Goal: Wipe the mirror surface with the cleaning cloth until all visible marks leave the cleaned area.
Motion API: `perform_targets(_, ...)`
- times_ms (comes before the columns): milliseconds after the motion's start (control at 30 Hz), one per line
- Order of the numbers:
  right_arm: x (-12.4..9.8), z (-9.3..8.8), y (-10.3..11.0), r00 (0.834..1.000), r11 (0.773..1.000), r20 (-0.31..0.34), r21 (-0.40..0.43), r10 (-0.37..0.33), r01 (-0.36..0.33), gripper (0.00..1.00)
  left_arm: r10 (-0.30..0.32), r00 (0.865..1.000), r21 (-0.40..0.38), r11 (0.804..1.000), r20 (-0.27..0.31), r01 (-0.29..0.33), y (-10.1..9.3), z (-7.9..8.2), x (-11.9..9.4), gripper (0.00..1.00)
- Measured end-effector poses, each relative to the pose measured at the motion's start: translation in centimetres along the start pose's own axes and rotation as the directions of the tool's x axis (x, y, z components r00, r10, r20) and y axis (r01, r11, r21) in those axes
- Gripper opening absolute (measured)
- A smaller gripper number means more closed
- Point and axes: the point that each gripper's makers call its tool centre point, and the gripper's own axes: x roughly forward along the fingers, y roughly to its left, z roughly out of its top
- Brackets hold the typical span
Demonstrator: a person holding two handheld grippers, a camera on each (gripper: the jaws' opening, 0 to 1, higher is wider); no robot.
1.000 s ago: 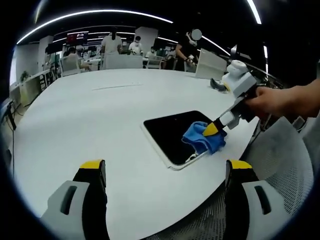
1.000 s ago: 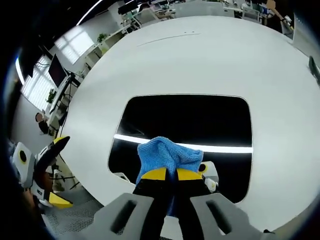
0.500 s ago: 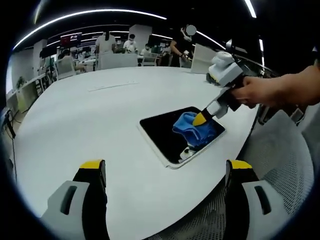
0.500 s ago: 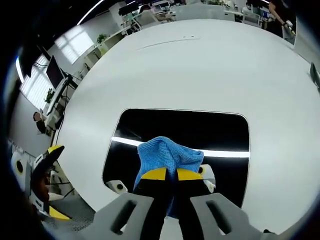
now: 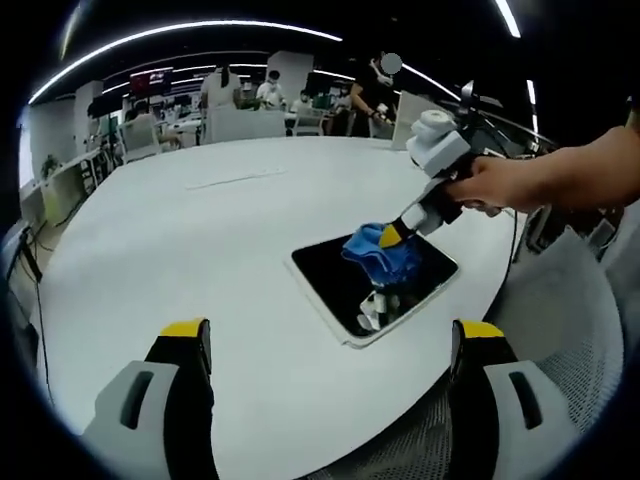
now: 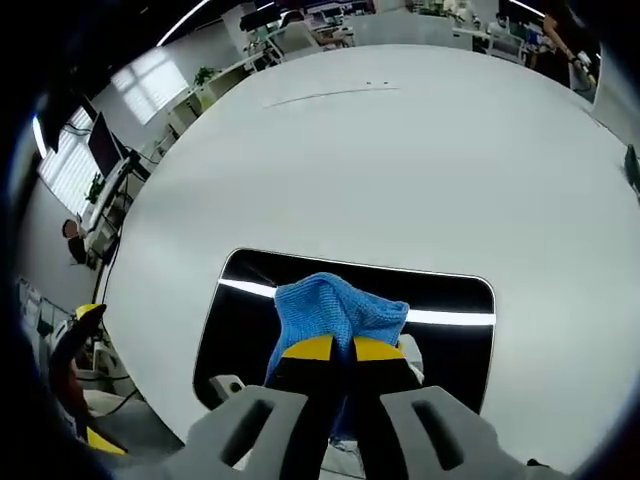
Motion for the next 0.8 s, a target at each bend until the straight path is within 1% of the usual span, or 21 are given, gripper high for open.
perform_targets(67,0.1,0.3,-0.1,1.0,1.0,-0.01,0.008,-0.003,0.003,0.0,-0.002,1.0,-0.021,1.0,-0.008,0.002,-0.2,-0.3,0.0,0.99)
perform_targets(100,0.1,0.2,-0.1,1.0,1.0,-0.029,0.021,-0.007,0.007,0.0,-0.001,1.0,-0.028,1.0,-0.014,0.0,-0.4,-0.6,0.0,0.99)
perform_targets(167,0.4,0.8,0.0,1.0,1.0,-0.026,-0.005,-0.012,0.012,0.0,0.014,1.0,-0.027,1.0,-0.002,-0.014,-0.5,-0.7,0.0,0.99)
perform_targets(200,0.5,1.0,-0.1,1.0,1.0,-0.028,-0.003,-0.012,0.012,0.0,0.014,1.0,-0.041,0.999,-0.006,-0.014,-0.7,-0.8,-0.1,0.99)
perform_targets(233,0.6,1.2,-0.2,0.999,1.0,-0.032,-0.006,-0.013,0.013,0.0,0.0,1.0,-0.072,0.997,-0.015,-0.001,-1.0,-1.0,0.0,0.99)
perform_targets(367,0.8,1.4,-0.1,0.999,1.0,-0.033,-0.021,-0.014,0.014,0.0,-0.008,1.0,-0.058,0.998,-0.007,0.007,-0.8,-1.7,0.2,0.99)
perform_targets(433,0.7,1.6,-0.1,1.0,1.0,-0.024,-0.025,-0.011,0.01,0.0,-0.009,0.999,-0.094,0.996,-0.032,0.005,-0.6,-2.3,0.4,0.99)
perform_targets(500,0.9,1.9,-0.2,1.0,1.0,-0.019,-0.015,-0.007,0.006,0.0,0.007,1.0,-0.09,0.996,-0.009,-0.007,-0.4,-1.7,0.2,0.99)
perform_targets(533,0.9,2.0,-0.3,1.0,1.0,-0.015,-0.008,-0.006,0.006,0.0,0.018,1.0,-0.054,0.998,0.015,-0.017,-0.3,-1.3,0.1,0.99)
perform_targets(600,0.8,2.0,-0.2,1.0,1.0,-0.014,-0.007,-0.004,0.004,0.0,0.014,1.0,-0.05,0.999,0.002,-0.014,-0.4,-1.7,0.1,0.99)
perform_targets(667,0.9,2.1,-0.2,1.0,1.0,-0.012,-0.017,-0.003,0.002,0.0,0.02,1.0,-0.075,0.997,-0.02,-0.022,-0.2,-2.1,0.1,0.99)
perform_targets(700,0.9,2.1,-0.2,1.0,1.0,-0.01,-0.028,-0.002,0.002,0.0,0.022,1.0,-0.079,0.997,-0.017,-0.023,-0.2,-2.0,0.1,0.99)
perform_targets(800,1.1,2.6,-0.3,1.0,1.0,-0.009,-0.015,-0.003,0.003,0.0,0.03,0.999,-0.074,0.997,-0.016,-0.031,-0.1,-2.0,0.0,0.99)
